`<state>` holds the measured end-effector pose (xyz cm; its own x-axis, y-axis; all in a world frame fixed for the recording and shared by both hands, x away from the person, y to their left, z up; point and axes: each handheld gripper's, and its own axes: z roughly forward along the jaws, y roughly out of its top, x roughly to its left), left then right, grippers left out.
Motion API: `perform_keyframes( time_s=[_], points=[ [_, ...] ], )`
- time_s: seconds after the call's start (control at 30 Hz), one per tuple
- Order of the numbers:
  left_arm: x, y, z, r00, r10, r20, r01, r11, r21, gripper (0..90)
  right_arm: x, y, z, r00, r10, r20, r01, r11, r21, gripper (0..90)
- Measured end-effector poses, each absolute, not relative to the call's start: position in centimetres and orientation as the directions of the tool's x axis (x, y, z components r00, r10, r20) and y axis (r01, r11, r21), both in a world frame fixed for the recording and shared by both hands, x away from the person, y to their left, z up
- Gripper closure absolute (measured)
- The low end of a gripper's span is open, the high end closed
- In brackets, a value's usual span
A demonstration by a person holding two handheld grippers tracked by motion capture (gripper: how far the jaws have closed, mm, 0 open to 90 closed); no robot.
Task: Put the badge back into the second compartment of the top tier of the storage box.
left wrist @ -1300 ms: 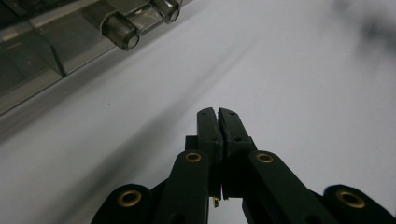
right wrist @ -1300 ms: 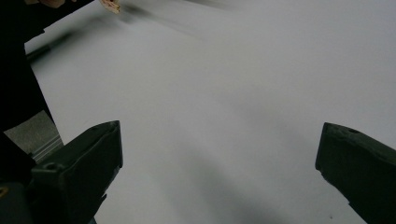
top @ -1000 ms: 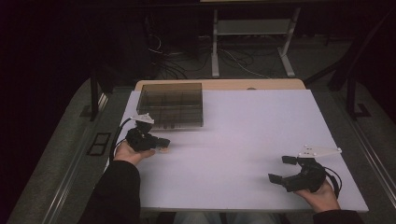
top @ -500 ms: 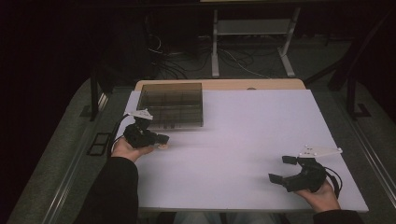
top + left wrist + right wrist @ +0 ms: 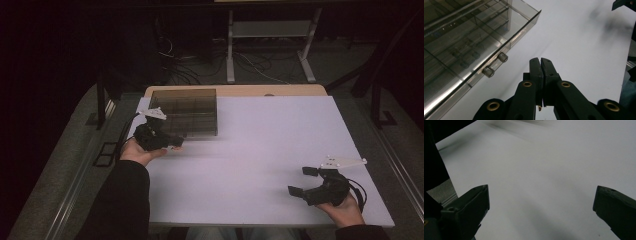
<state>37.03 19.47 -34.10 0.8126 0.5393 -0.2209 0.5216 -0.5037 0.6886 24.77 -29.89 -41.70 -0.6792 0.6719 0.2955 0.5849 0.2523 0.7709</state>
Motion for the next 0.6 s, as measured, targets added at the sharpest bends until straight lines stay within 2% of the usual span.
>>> perform_keyframes(
  time_s=[0.6],
  points=[
    [38.1, 17.4, -31.7, 0.839, 0.511, -0.186, 0.482, -0.542, 0.688, 88.3, 24.8, -29.9, -41.7, -0.68, 0.672, 0.294, 0.583, 0.253, 0.772, 0.0]
  ],
)
